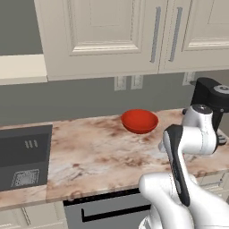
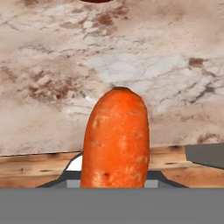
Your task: Place the two vegetables and bowl onto the tray for setting up a vegetable dip station.
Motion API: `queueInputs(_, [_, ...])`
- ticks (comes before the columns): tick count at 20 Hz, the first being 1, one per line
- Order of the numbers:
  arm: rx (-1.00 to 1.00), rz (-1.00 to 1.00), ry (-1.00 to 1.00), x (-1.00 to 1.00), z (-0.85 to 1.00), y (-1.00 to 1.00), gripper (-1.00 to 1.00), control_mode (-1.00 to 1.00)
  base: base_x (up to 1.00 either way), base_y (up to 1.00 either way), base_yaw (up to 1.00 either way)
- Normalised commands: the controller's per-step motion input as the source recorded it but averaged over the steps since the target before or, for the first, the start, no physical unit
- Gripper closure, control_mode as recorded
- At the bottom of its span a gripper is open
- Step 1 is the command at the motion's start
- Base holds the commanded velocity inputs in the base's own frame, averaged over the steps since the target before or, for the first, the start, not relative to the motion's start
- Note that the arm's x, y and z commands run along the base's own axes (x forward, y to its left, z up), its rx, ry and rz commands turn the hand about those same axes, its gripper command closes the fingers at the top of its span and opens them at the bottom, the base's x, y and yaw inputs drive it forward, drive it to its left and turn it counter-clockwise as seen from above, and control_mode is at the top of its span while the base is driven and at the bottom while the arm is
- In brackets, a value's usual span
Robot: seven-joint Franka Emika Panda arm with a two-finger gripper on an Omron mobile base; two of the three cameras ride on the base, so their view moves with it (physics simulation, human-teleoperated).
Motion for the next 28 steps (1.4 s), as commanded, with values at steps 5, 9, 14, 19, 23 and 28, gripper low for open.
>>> queueInputs(5, [0.00,0.00,0.00,-0.03,0.20,0.19,1.00,-1.00,0.00,0.00,0.00])
queueInputs(9, [0.00,0.00,0.00,-0.02,0.17,0.21,1.00,-1.00,0.00,0.00,0.00])
queueInputs(14, [0.00,0.00,0.00,0.00,0.14,0.10,1.00,-1.00,0.00,0.00,0.00])
queueInputs(19, [0.00,0.00,0.00,0.00,0.11,0.00,1.00,-1.00,0.00,0.00,0.00])
queueInputs(23, [-0.01,0.00,0.00,-0.02,0.16,0.00,1.00,-1.00,0.00,0.00,0.00])
queueInputs(28, [0.00,0.00,0.00,-0.03,0.19,0.00,1.00,-1.00,0.00,0.00,0.00])
